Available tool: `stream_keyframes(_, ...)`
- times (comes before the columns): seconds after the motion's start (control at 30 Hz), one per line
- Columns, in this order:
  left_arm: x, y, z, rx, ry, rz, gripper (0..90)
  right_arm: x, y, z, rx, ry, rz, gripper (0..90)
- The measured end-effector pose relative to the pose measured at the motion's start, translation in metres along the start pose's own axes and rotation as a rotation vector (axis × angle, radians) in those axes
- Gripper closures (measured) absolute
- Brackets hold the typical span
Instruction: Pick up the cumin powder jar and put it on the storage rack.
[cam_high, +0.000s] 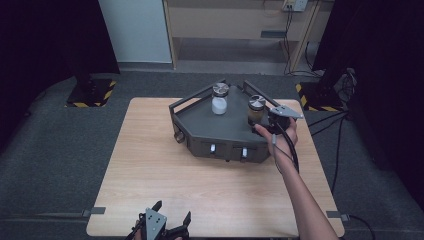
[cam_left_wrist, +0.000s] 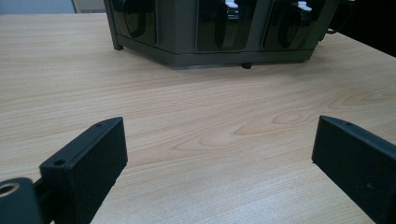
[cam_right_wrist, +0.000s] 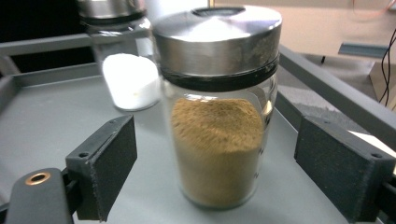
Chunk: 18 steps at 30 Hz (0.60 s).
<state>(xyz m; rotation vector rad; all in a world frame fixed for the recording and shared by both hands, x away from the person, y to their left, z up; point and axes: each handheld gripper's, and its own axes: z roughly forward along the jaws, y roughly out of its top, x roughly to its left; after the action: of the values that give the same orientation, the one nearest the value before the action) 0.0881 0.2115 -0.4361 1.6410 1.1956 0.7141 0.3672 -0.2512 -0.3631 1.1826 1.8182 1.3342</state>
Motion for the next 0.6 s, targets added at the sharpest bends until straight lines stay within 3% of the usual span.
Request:
stream_keyframes(0.4,-0.003,-0.001,-0.003,-0.005,0.017,0.018,2.4,0.010,-0.011,-0.059,-0.037,0.035,-0.038,13.0)
stream_keyframes(0.47,-0.004,-0.002,-0.003,-0.006,0.018,0.021,2.4,0.013,-0.016,-0.078,-0.049,0.042,-0.042,13.0)
stream_keyframes(0.5,-0.005,-0.002,-0.003,-0.006,0.018,0.024,2.4,0.013,-0.016,-0.078,-0.049,0.042,-0.042,13.0)
stream_keyframes(0.6,-0.007,-0.003,-0.004,-0.011,0.012,0.030,2.4,0.017,-0.023,-0.099,-0.056,0.046,-0.044,13.0)
